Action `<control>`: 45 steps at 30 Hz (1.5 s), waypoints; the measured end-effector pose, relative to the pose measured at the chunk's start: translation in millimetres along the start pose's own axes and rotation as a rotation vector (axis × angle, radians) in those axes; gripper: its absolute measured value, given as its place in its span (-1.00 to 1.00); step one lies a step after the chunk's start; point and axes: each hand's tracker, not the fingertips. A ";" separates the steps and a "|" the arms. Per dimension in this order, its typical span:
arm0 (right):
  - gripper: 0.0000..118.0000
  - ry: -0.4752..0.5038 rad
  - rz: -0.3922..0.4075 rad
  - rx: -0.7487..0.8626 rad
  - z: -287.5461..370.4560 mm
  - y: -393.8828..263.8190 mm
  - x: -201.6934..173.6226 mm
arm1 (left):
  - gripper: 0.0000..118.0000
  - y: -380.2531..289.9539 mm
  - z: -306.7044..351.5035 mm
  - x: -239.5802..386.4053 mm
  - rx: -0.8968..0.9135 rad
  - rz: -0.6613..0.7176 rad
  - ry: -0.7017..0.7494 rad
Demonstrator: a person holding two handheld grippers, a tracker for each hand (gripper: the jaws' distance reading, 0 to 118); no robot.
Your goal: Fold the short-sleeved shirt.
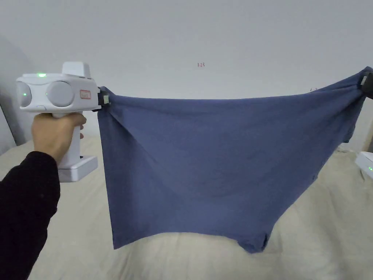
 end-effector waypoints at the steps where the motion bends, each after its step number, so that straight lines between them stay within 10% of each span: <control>1: -0.98 -0.004 0.001 0.005 -4.4 3.5 -6.0 | -0.96 7.7 -5.6 2.0 0.007 -0.027 0.003; 21: -0.98 -0.025 0.007 -0.092 -26.1 -94.6 13.3 | -0.96 -91.6 -63.0 13.7 -0.072 -0.053 -0.009; 45: -0.98 -0.061 -0.245 -0.488 258.0 -347.7 45.0 | -0.96 -413.3 135.0 -40.4 -0.448 0.120 -0.032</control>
